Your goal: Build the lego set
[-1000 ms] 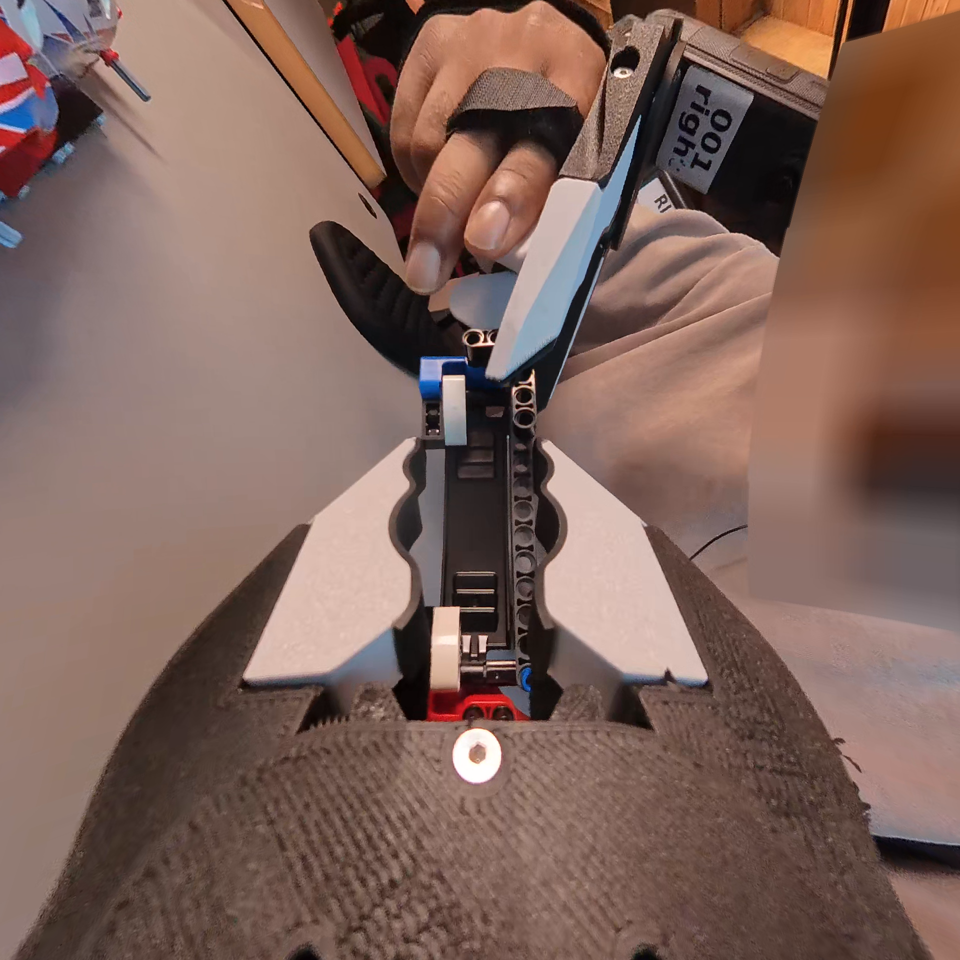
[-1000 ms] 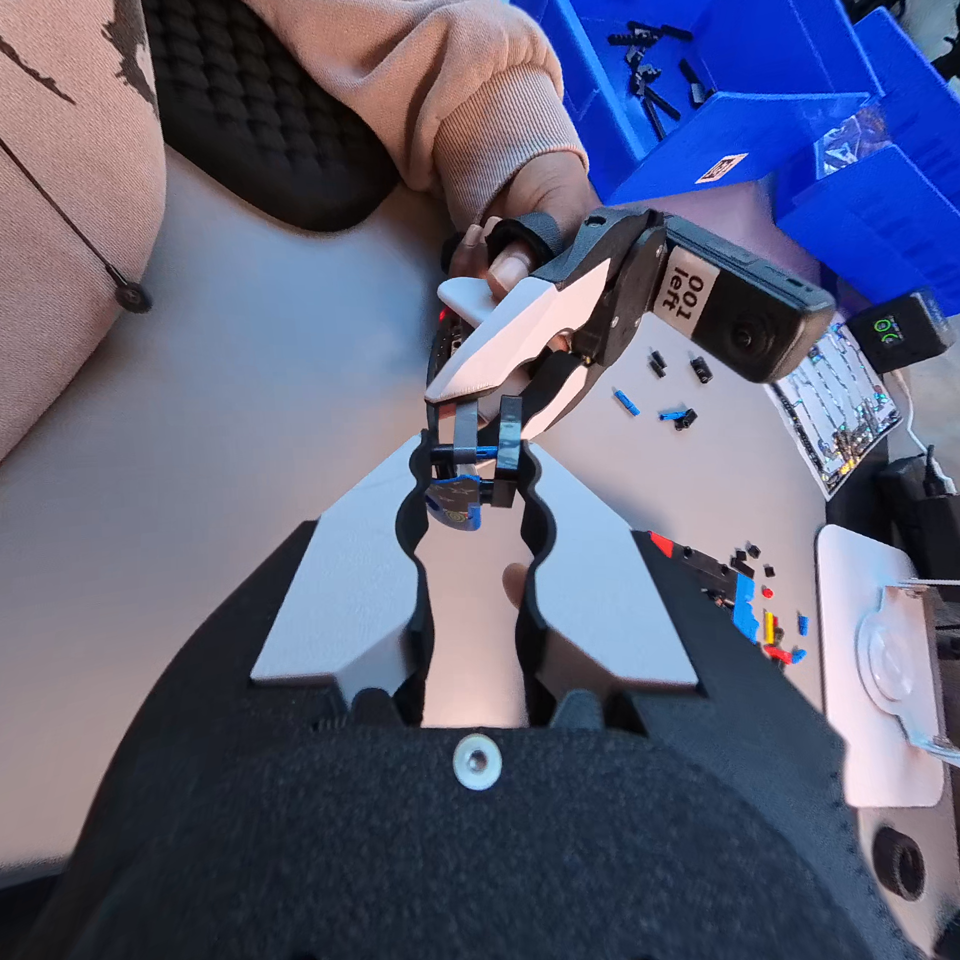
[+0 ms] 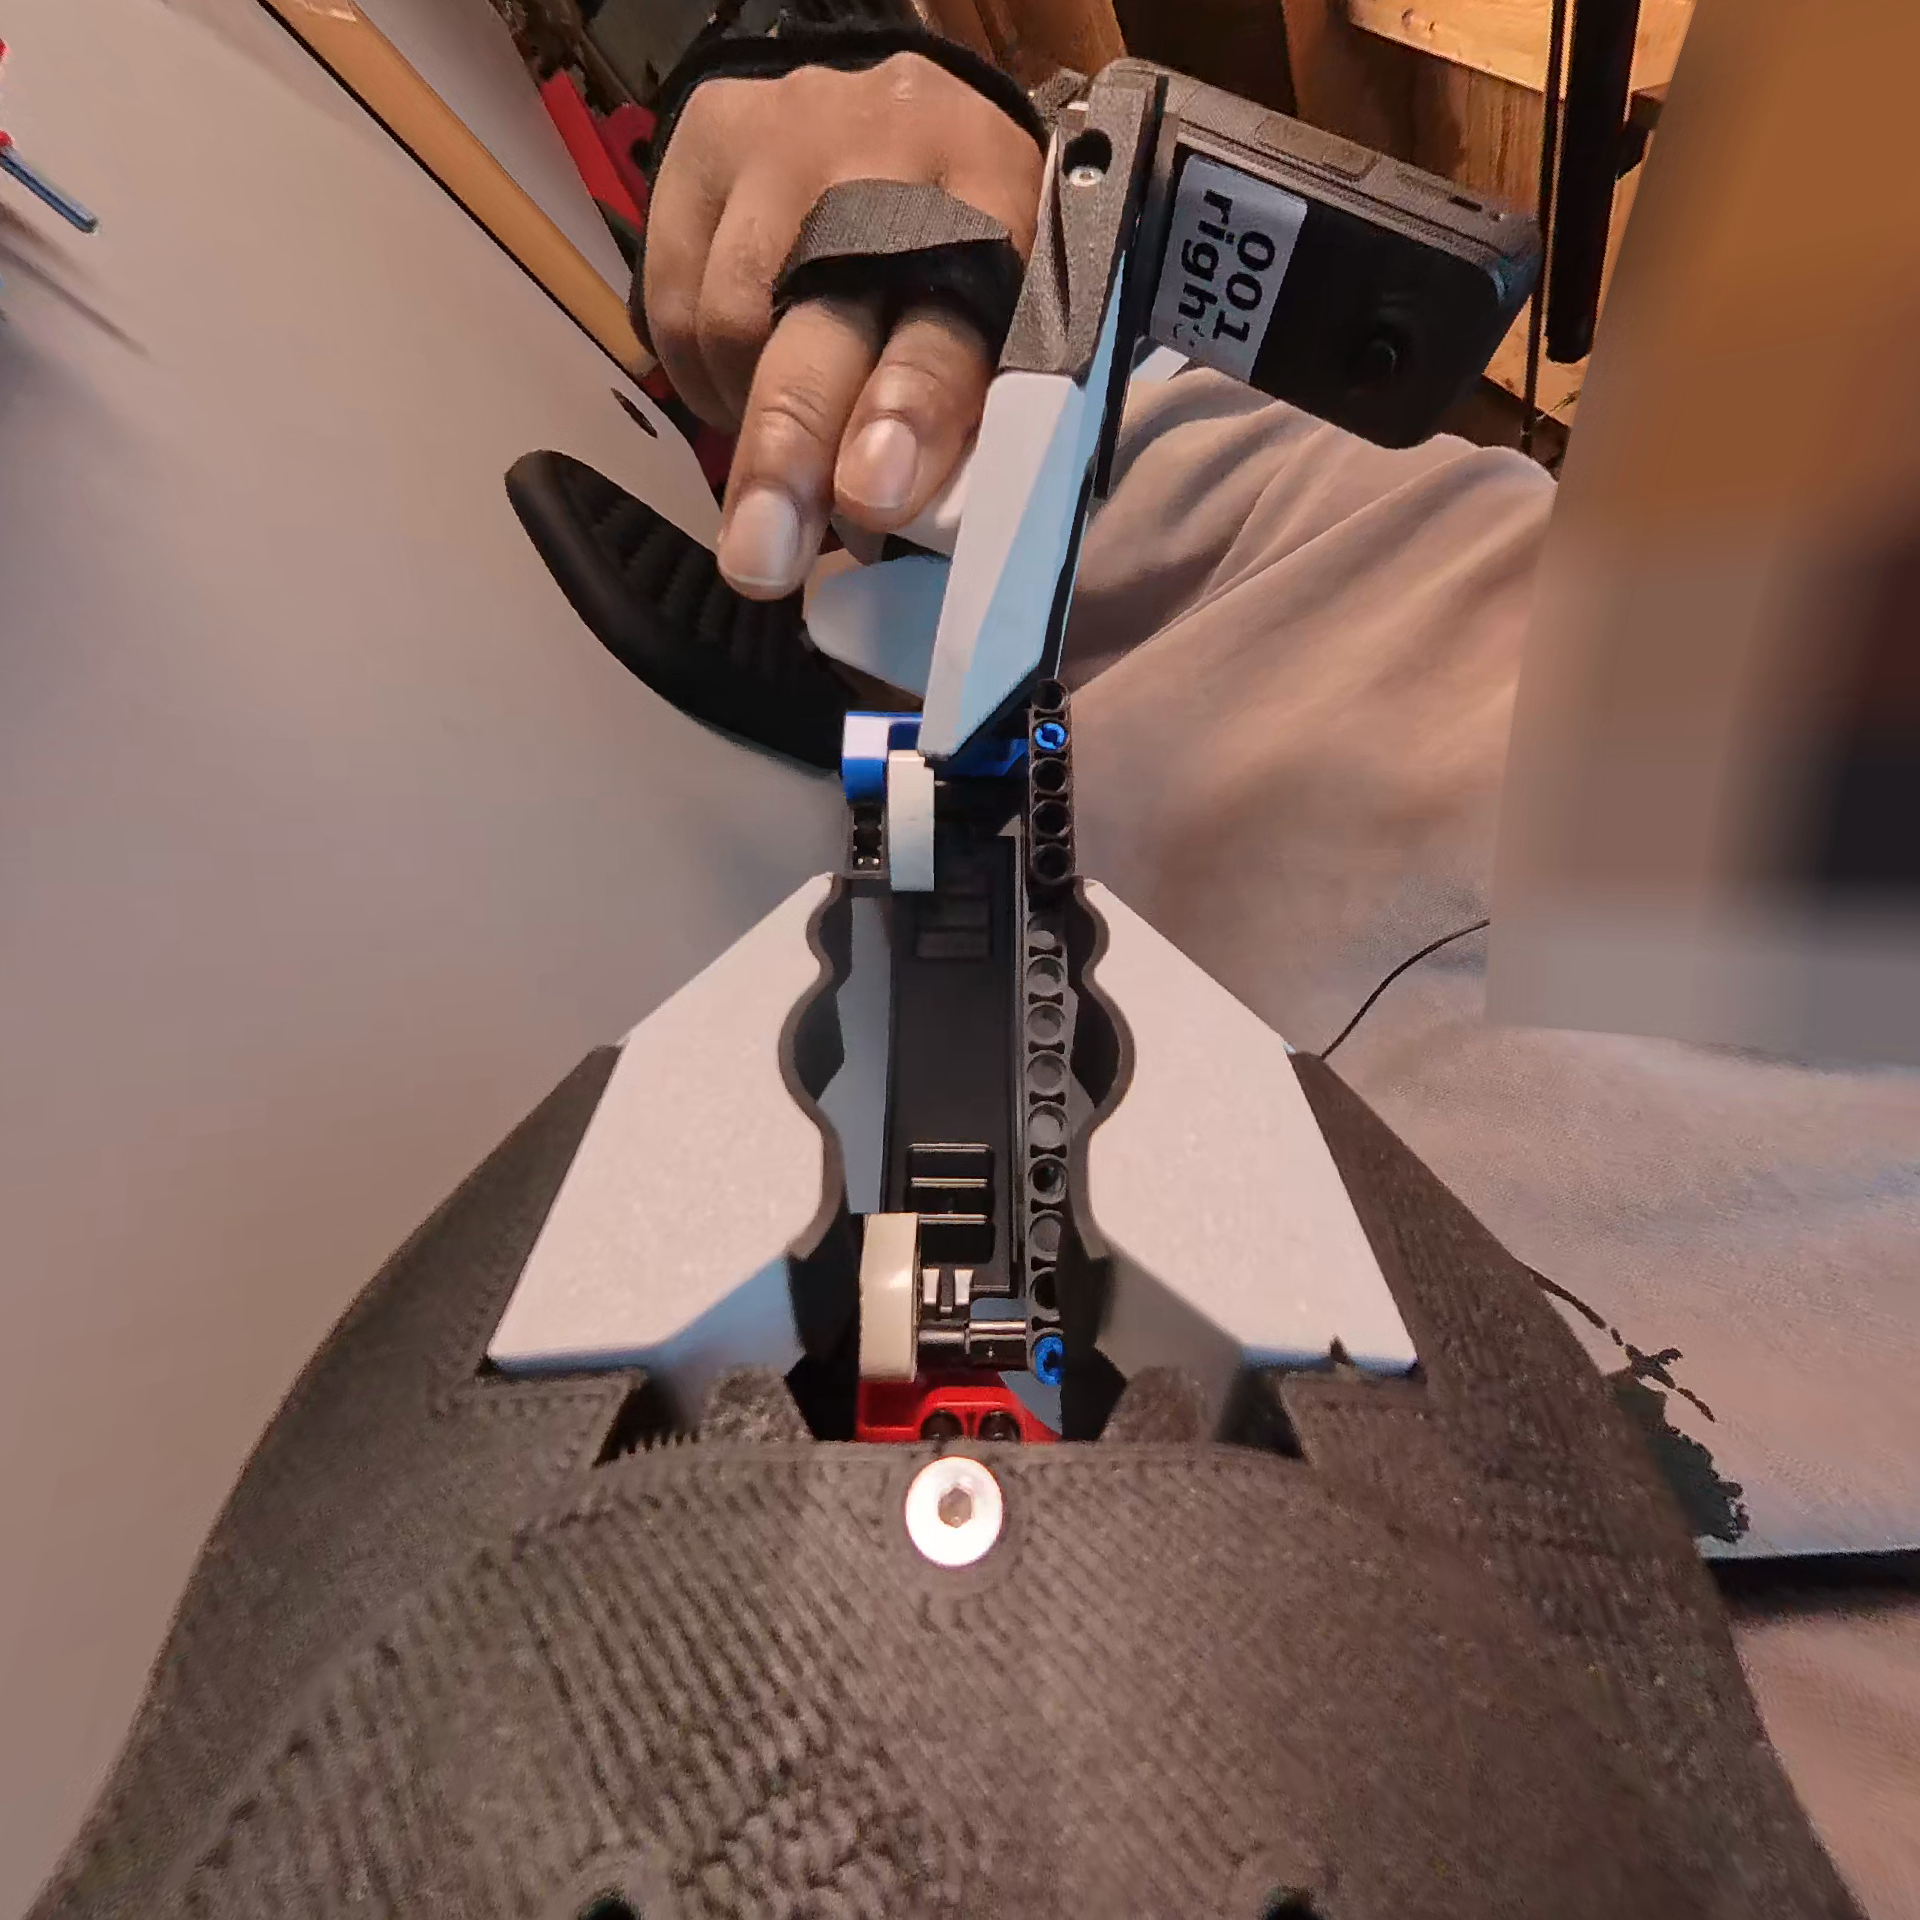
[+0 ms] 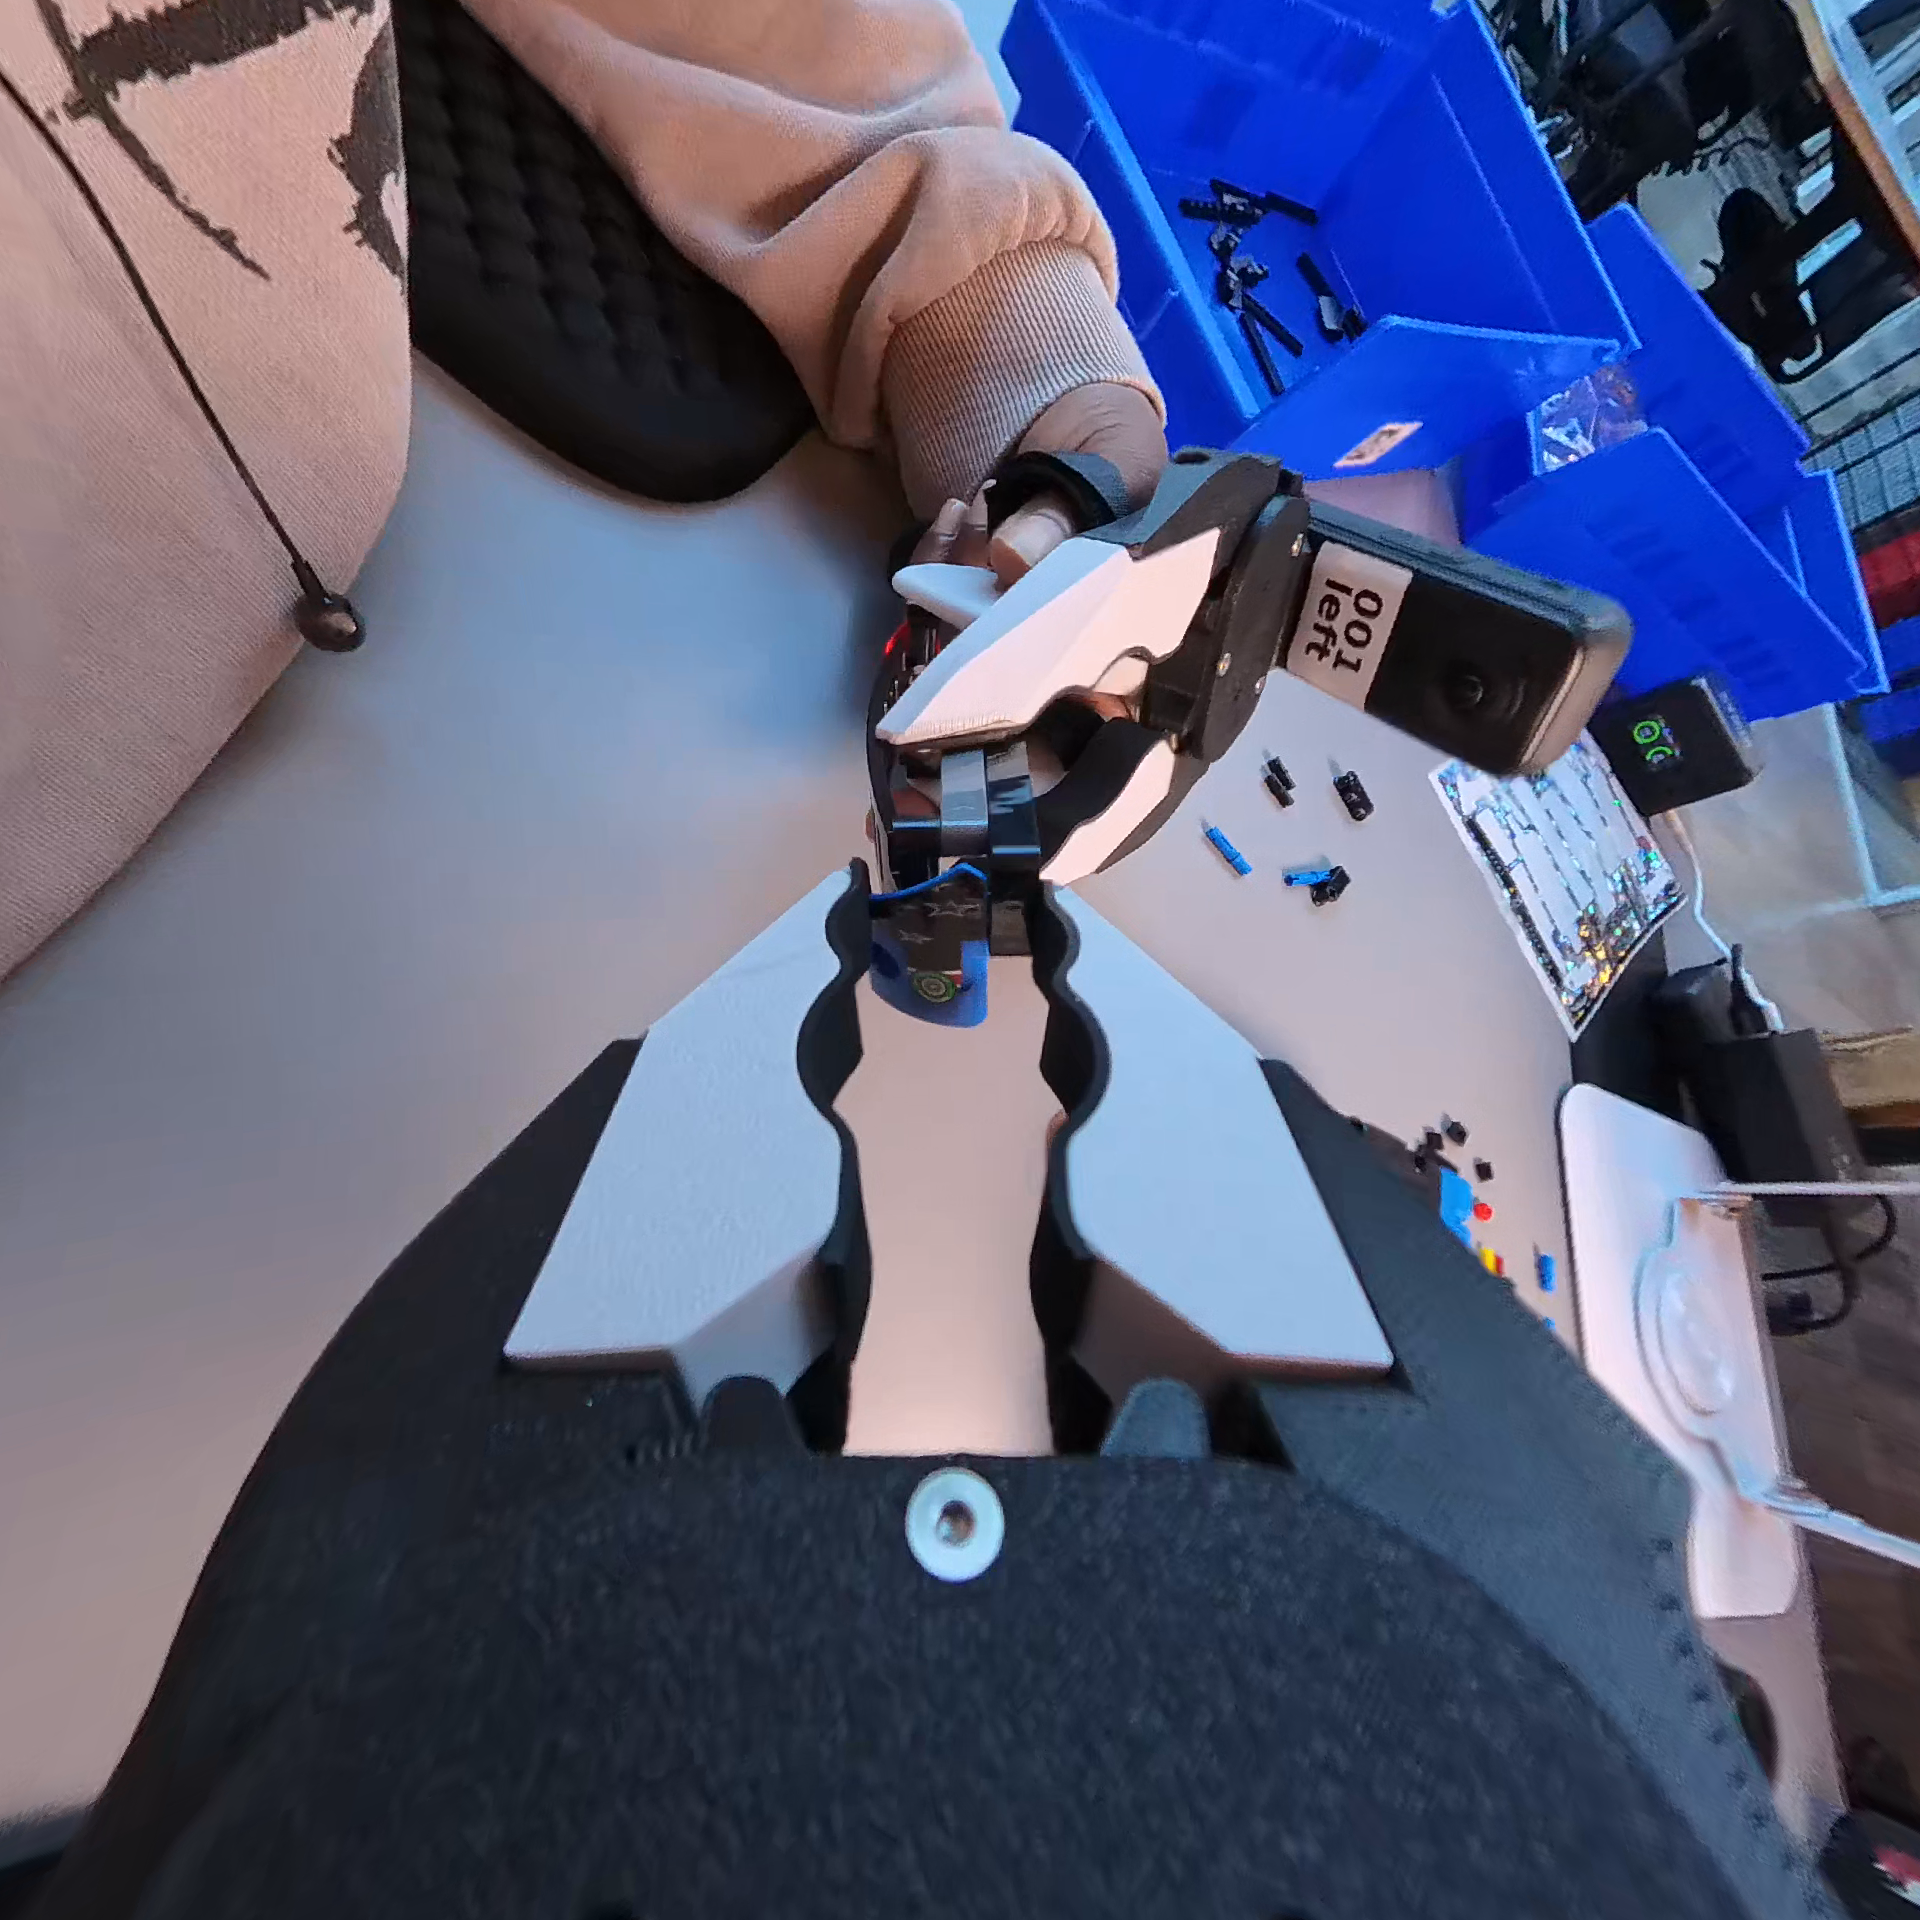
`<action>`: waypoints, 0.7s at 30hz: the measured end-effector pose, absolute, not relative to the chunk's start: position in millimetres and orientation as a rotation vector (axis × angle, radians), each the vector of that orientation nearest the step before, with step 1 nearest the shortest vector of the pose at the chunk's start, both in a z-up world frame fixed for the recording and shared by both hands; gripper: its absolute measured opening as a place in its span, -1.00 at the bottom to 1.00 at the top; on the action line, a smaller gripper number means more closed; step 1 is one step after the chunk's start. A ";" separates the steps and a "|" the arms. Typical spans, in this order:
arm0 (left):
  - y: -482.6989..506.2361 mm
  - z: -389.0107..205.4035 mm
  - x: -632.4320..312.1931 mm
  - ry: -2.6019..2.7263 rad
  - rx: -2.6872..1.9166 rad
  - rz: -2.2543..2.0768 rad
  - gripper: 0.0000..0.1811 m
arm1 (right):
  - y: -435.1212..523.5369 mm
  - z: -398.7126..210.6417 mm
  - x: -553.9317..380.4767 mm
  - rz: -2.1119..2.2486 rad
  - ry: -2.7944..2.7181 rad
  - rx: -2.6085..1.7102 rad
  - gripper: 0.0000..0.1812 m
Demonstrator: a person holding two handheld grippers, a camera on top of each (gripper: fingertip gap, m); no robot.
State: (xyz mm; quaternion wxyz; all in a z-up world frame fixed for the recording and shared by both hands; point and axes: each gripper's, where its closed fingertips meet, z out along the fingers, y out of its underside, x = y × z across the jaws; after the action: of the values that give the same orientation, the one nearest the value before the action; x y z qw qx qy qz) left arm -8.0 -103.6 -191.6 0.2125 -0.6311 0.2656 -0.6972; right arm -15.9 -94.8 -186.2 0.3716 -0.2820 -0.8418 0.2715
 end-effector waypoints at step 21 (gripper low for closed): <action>-40.9 -236.1 -40.3 0.891 -1.918 -0.685 -0.61 | -47.1 -204.4 -12.8 0.797 -1.896 -1.062 -0.38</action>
State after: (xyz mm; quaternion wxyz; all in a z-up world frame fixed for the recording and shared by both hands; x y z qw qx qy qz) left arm -40.3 -40.9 -236.1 0.4432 -0.7734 0.3594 -0.2762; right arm -12.8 -47.1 -204.4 0.4021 -0.4201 -0.7500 0.3152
